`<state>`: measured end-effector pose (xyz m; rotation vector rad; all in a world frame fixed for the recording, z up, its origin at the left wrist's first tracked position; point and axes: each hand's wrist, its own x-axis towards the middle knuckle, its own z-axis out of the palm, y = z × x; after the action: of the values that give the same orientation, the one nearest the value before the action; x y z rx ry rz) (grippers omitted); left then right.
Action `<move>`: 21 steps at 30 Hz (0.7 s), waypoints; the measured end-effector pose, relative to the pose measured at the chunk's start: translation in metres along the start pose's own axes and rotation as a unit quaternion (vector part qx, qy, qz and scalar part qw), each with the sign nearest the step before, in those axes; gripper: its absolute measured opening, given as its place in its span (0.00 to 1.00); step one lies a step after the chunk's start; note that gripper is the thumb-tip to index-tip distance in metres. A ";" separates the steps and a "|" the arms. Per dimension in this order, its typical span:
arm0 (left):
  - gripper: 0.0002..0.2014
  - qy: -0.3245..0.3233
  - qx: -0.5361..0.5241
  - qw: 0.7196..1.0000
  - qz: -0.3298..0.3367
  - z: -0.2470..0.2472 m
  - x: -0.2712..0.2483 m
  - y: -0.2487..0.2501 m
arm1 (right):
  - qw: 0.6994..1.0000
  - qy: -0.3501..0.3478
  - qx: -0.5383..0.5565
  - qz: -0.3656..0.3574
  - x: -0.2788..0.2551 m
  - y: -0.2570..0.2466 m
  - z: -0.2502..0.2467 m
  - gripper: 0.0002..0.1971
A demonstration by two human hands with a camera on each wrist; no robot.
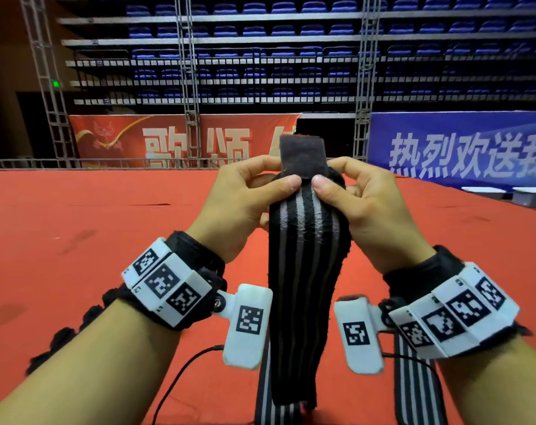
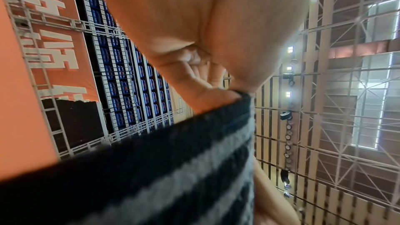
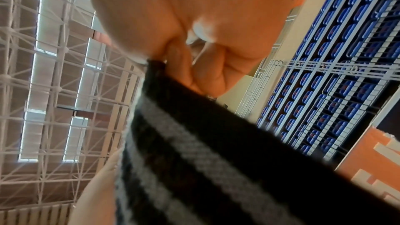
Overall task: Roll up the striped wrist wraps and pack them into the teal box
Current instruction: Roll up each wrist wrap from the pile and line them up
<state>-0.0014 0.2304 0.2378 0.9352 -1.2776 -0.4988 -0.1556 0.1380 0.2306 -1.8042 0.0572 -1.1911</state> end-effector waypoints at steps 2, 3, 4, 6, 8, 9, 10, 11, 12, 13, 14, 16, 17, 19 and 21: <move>0.07 -0.011 0.002 1.000 -0.010 0.001 -0.001 0.005 | 1.000 0.008 0.023 0.017 0.000 -0.004 0.002 0.05; 0.06 -0.014 0.008 1.000 -0.020 0.001 -0.001 0.005 | 0.999 0.011 0.036 0.031 0.001 -0.004 0.003 0.06; 0.05 -0.014 0.016 0.999 -0.031 0.000 -0.001 0.003 | 0.998 0.014 0.043 0.047 0.001 -0.002 0.003 0.07; 0.05 -0.008 0.027 0.998 -0.055 -0.001 0.000 -0.008 | 0.996 0.017 0.033 0.086 0.000 0.007 0.004 0.07; 0.07 -0.004 0.035 0.996 -0.086 -0.005 0.001 -0.025 | 0.992 0.015 0.016 0.125 -0.002 0.023 0.004 0.07; 0.07 -0.004 0.040 0.994 -0.102 -0.007 0.001 -0.035 | 0.990 0.010 0.007 0.142 -0.003 0.034 0.005 0.07; 0.06 -0.004 0.046 0.992 -0.119 -0.010 0.001 -0.046 | 0.987 0.002 -0.003 0.159 -0.005 0.046 0.005 0.06; 0.05 -0.002 0.052 0.990 -0.133 -0.013 0.001 -0.059 | 0.984 -0.007 -0.010 0.179 -0.006 0.058 0.005 0.06; 0.05 0.002 0.061 0.987 -0.146 -0.016 0.000 -0.073 | 0.980 -0.014 -0.010 0.197 -0.008 0.072 0.005 0.05; 0.05 0.006 0.071 0.985 -0.158 -0.019 0.000 -0.088 | 0.977 -0.021 -0.012 0.213 -0.009 0.085 0.005 0.03; 0.05 0.011 0.085 0.982 -0.170 -0.022 -0.001 -0.104 | 0.973 -0.028 -0.026 0.226 -0.011 0.099 0.005 0.02; 0.05 0.018 0.105 0.976 -0.191 -0.029 -0.003 -0.136 | 0.967 -0.034 -0.071 0.242 -0.015 0.131 0.005 0.02; 0.04 0.022 0.110 0.974 -0.199 -0.033 -0.003 -0.152 | 0.965 -0.031 -0.096 0.243 -0.017 0.149 0.006 0.01; 0.05 0.030 0.124 0.970 -0.209 -0.040 -0.002 -0.184 | 0.956 -0.028 -0.156 0.249 -0.019 0.183 0.006 0.04; 0.07 0.036 0.147 0.966 -0.208 -0.047 0.000 -0.216 | 0.943 -0.028 -0.201 0.263 -0.020 0.220 0.005 0.12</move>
<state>0.0805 0.1249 0.0612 1.4745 -1.1070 -0.6040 -0.0697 0.0288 0.0590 -1.9931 0.7506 -0.7751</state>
